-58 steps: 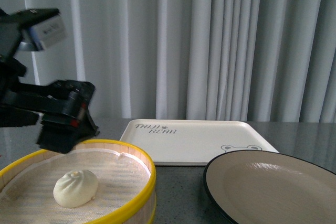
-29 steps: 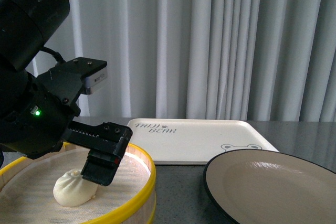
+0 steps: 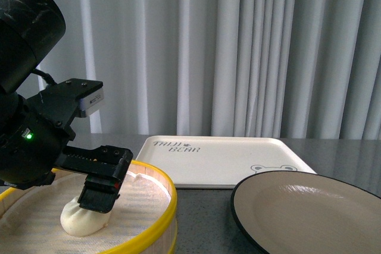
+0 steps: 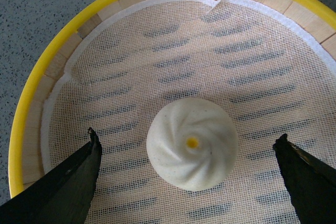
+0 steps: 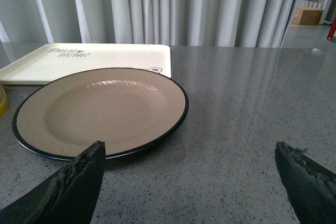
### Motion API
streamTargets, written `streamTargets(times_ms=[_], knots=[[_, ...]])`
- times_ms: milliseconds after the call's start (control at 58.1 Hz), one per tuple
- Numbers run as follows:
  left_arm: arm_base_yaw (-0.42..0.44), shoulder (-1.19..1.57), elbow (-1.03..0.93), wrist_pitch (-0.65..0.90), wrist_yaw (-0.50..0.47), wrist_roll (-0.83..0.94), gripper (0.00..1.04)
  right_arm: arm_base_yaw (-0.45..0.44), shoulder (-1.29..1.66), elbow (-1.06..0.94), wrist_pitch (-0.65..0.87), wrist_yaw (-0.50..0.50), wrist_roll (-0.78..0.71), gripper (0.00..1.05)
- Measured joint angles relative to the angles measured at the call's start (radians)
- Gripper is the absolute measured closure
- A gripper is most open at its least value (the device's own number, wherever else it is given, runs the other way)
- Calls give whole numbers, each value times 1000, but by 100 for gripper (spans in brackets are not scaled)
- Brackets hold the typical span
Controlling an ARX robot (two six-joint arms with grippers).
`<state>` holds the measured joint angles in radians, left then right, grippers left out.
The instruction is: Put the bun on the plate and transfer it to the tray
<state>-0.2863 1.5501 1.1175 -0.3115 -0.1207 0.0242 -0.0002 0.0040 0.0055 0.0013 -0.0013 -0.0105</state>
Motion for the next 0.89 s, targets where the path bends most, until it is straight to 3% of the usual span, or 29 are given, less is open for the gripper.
streamTargets(times_ms=[808,894], knots=[[-4,51,-42,68,-11,-30,7,0,0,0,0,0,0,9],[-10,54,-42,72,-10,-33,19,0,0,0,0,0,0,9]])
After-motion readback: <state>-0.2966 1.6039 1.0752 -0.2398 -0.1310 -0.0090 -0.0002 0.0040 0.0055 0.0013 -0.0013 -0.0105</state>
